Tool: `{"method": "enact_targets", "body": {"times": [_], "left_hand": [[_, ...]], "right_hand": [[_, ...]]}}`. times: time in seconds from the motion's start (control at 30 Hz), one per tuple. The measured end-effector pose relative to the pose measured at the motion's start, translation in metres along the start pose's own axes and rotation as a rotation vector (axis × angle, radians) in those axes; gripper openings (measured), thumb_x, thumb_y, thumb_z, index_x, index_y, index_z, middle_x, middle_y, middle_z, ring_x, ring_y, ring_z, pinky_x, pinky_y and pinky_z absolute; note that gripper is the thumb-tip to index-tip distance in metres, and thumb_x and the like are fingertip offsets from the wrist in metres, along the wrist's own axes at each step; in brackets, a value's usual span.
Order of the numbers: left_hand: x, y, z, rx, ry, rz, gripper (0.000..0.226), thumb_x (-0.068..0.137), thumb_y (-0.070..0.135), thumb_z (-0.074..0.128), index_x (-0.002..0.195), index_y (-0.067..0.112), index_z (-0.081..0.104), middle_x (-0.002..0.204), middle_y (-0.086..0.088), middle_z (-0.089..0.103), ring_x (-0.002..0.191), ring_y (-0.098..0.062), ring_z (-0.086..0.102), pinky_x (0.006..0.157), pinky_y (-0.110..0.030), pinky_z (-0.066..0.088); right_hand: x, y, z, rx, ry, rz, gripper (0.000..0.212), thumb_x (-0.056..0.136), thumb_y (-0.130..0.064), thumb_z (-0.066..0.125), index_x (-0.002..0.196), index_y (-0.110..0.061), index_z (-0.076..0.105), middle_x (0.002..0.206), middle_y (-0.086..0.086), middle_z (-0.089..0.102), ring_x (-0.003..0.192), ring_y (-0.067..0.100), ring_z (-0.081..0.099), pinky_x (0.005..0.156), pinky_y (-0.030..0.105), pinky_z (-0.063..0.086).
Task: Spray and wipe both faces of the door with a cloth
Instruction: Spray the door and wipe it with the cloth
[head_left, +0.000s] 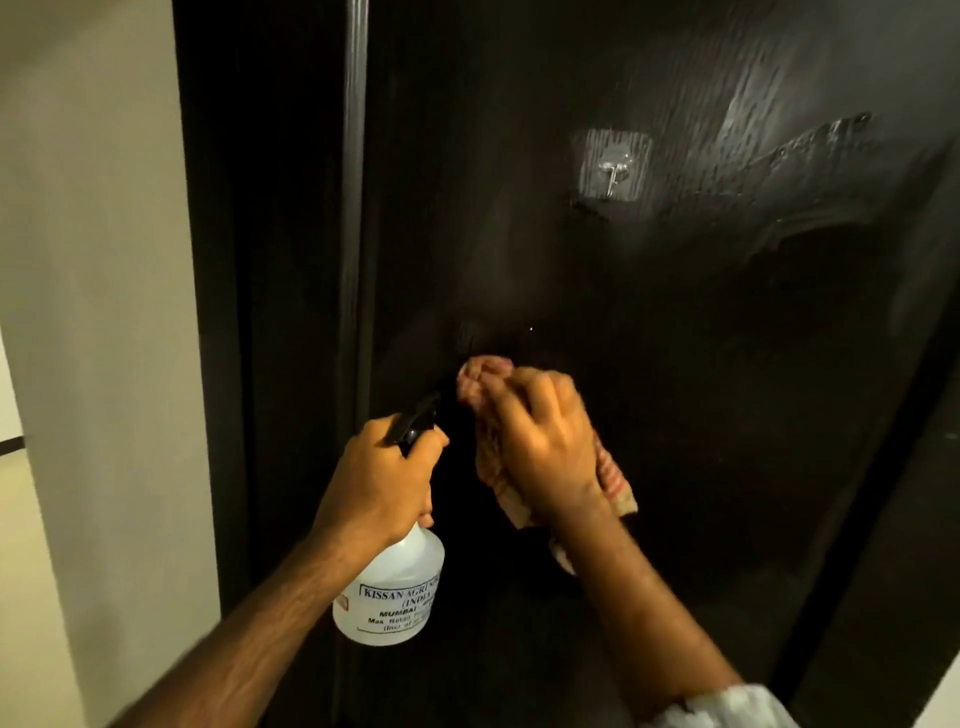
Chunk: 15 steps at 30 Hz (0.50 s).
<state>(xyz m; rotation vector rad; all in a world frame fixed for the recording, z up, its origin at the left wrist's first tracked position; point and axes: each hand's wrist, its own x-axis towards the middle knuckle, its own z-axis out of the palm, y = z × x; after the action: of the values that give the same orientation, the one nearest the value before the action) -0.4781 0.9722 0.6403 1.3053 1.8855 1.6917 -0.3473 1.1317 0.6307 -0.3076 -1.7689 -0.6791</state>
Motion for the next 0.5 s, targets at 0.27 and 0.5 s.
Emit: {"method": "enact_targets", "body": {"times": [0.27, 0.5], "left_hand": [[0.003, 0.01, 0.0, -0.043, -0.002, 0.061, 0.022, 0.099, 0.027, 0.055, 0.093, 0.016, 0.074, 0.045, -0.007, 0.06, 0.042, -0.024, 0.064, 0.055, -0.043, 0.064], [0.005, 0.021, 0.011, -0.041, 0.058, 0.135, 0.031, 0.085, 0.043, 0.05, 0.087, 0.022, 0.074, 0.044, -0.013, 0.066, 0.044, -0.027, 0.069, 0.069, -0.047, 0.063]], "right_hand": [[0.091, 0.028, -0.012, -0.184, 0.278, 0.402, 0.02, 0.105, -0.01, 0.062, 0.119, -0.011, 0.076, 0.11, 0.016, 0.066, 0.096, 0.033, 0.058, 0.082, 0.042, 0.054], [-0.034, -0.023, 0.009, -0.028, -0.02, 0.06, 0.024, 0.106, -0.024, 0.066, 0.119, -0.01, 0.078, 0.107, 0.014, 0.071, 0.089, 0.033, 0.063, 0.077, 0.046, 0.055]]}}
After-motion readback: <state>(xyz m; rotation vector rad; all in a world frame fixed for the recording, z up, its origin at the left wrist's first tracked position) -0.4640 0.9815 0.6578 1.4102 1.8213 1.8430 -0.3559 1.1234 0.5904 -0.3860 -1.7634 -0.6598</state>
